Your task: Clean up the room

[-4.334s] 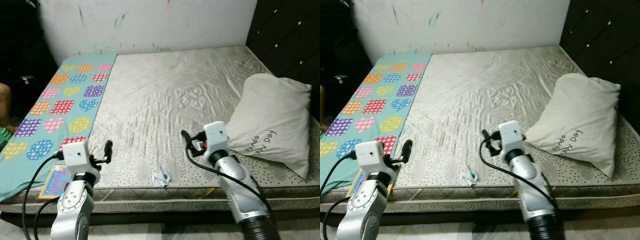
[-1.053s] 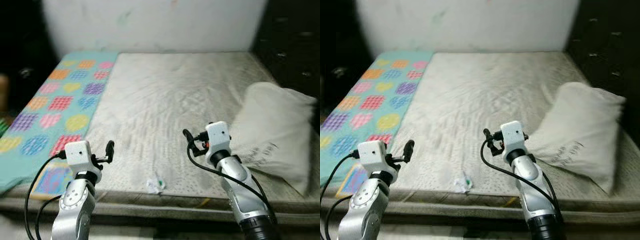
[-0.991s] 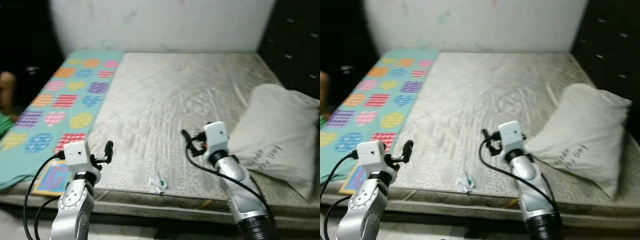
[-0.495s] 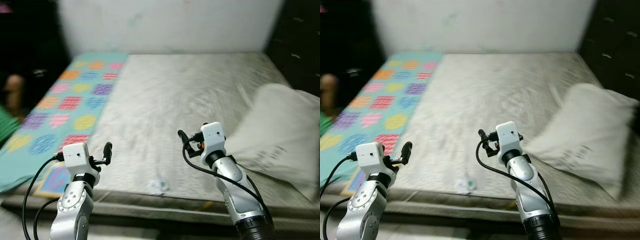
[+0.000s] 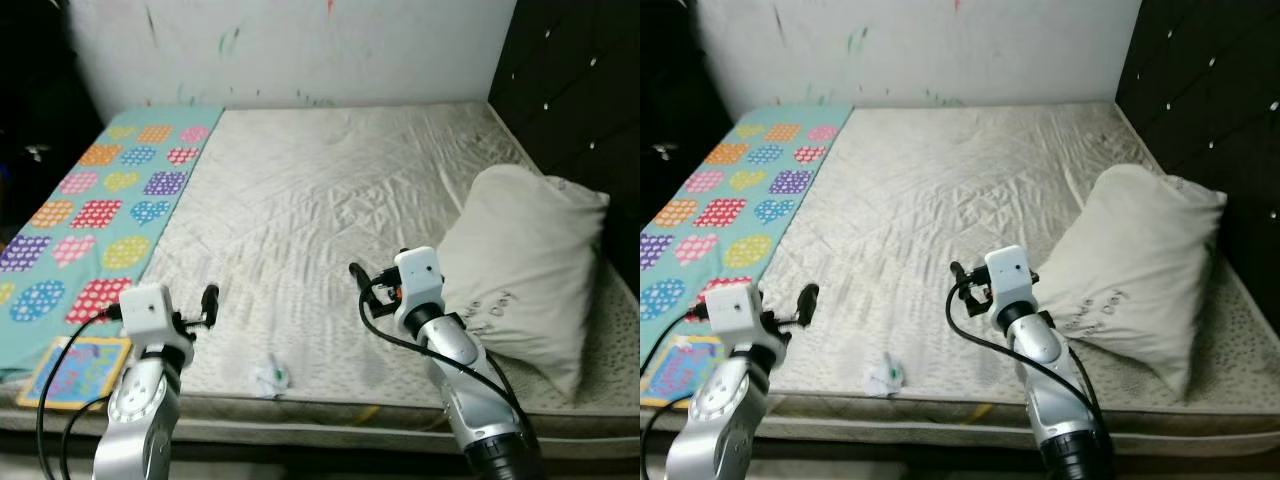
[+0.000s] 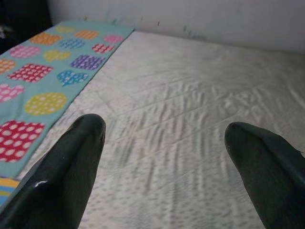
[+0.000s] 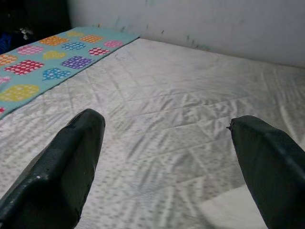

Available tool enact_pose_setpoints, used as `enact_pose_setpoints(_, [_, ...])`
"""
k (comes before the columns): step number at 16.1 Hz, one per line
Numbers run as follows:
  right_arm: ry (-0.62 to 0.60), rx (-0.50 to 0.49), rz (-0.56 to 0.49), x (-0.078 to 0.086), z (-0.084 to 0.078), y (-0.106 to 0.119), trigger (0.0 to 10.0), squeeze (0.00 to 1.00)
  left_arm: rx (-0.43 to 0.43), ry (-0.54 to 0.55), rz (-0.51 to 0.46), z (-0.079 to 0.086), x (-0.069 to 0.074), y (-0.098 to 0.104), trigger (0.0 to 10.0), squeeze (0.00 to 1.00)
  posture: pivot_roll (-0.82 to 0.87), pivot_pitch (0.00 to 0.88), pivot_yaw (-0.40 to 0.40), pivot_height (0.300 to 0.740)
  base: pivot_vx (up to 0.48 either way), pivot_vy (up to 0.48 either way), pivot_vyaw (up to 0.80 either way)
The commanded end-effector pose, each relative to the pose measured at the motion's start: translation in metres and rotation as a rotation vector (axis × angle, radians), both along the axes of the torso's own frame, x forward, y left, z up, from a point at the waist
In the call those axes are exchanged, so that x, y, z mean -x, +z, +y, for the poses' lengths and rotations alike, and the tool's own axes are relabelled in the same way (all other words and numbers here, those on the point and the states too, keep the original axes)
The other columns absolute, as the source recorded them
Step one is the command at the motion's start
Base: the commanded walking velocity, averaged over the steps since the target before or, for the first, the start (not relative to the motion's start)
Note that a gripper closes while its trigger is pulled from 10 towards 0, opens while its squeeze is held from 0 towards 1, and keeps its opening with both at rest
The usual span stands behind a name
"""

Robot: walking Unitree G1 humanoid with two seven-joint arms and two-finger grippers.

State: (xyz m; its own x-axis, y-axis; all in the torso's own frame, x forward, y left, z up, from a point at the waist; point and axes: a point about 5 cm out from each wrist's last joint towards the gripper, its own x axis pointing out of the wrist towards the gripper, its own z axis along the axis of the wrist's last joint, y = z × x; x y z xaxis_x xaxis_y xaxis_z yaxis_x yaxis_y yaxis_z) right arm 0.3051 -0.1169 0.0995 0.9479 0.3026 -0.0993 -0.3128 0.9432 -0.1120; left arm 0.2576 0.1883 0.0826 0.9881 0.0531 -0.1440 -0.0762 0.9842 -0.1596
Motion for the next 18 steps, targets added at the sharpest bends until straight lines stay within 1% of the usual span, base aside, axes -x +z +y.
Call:
enact_pose_setpoints(1, [-0.017,0.004,-0.003,-0.0008,-0.0068,0.0009,10.0,0.00,0.003,-0.016,0.007,-0.0036,0.0008,-0.0013,10.0,0.00,-0.18,0.013,0.045,0.740,0.000,-0.352,0.00])
enact_pose_setpoints(13, [-0.018,0.002,-0.003,-0.0019,-0.0058,0.0009,10.0,0.00,0.000,-0.016,0.010,-0.0025,-0.0006,-0.0017,10.0,0.00,-0.18,0.014,0.046,0.740,0.000,-0.305,0.00])
enact_pose_setpoints(15, [-0.018,0.001,-0.002,-0.0016,-0.0063,0.0005,10.0,0.00,0.007,-0.013,0.005,-0.0027,-0.0006,-0.0016,10.0,0.00,-0.18,0.014,0.046,0.740,0.000,0.000,0.00])
enact_pose_setpoints(18, [-0.017,0.002,0.001,-0.0008,-0.0062,-0.0006,10.0,0.00,0.029,-0.037,-0.019,-0.0050,0.0000,0.0003,10.0,0.00,-0.18,0.008,0.047,0.740,0.000,0.000,0.00])
